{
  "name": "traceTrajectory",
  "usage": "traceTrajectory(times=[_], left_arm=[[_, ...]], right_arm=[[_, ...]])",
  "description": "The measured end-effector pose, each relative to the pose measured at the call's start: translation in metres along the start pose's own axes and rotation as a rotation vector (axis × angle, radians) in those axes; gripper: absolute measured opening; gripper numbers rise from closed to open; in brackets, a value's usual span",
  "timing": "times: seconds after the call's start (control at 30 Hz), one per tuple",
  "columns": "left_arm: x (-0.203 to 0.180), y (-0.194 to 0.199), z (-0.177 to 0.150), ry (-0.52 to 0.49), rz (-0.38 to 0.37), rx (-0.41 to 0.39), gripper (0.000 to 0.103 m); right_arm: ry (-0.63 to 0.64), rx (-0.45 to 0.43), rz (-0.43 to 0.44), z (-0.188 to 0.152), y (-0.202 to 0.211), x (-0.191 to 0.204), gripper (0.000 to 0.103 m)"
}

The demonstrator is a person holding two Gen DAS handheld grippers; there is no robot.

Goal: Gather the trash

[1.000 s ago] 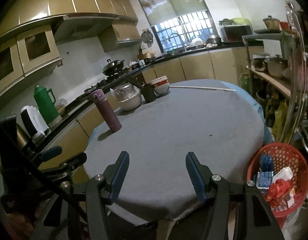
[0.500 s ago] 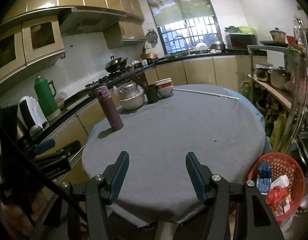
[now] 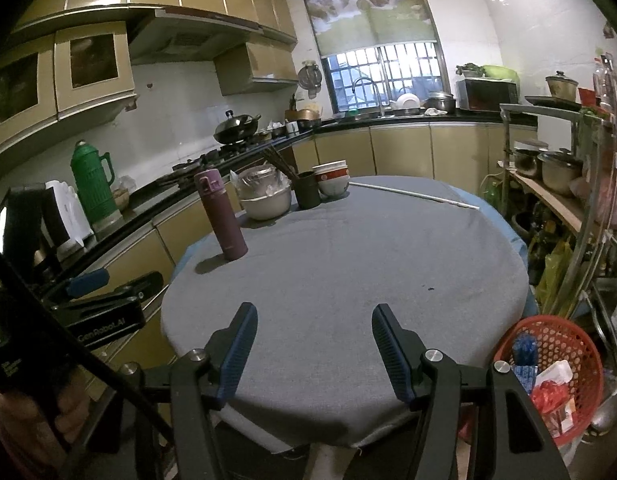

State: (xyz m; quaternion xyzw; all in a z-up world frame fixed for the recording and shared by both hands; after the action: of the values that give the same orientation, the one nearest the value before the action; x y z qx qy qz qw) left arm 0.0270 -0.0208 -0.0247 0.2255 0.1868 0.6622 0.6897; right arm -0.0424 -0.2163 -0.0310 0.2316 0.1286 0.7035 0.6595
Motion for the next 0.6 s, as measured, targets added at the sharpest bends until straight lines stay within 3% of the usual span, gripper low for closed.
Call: traceTrajectory(times=[0.6], left_arm=[[0.0018, -0.0011, -0.0003, 0.002, 0.005, 0.003, 0.086]], right_arm=[[0.0, -0.004, -0.001, 0.0005, 0.0032, -0.0019, 0.064]])
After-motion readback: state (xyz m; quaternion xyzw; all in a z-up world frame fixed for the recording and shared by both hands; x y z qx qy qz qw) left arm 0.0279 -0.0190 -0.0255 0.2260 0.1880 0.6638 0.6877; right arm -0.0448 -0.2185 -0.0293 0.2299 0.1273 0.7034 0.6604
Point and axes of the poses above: each gripper's, at about its wrist camera, not at the fingertips, and y roughly against the way its jaws point, x to its left, z to its top, the point moved 7 cm from there along -y, roughly the way its jaws point, and after that the axes turned 6 degrees about y, right-handed, at the moved point
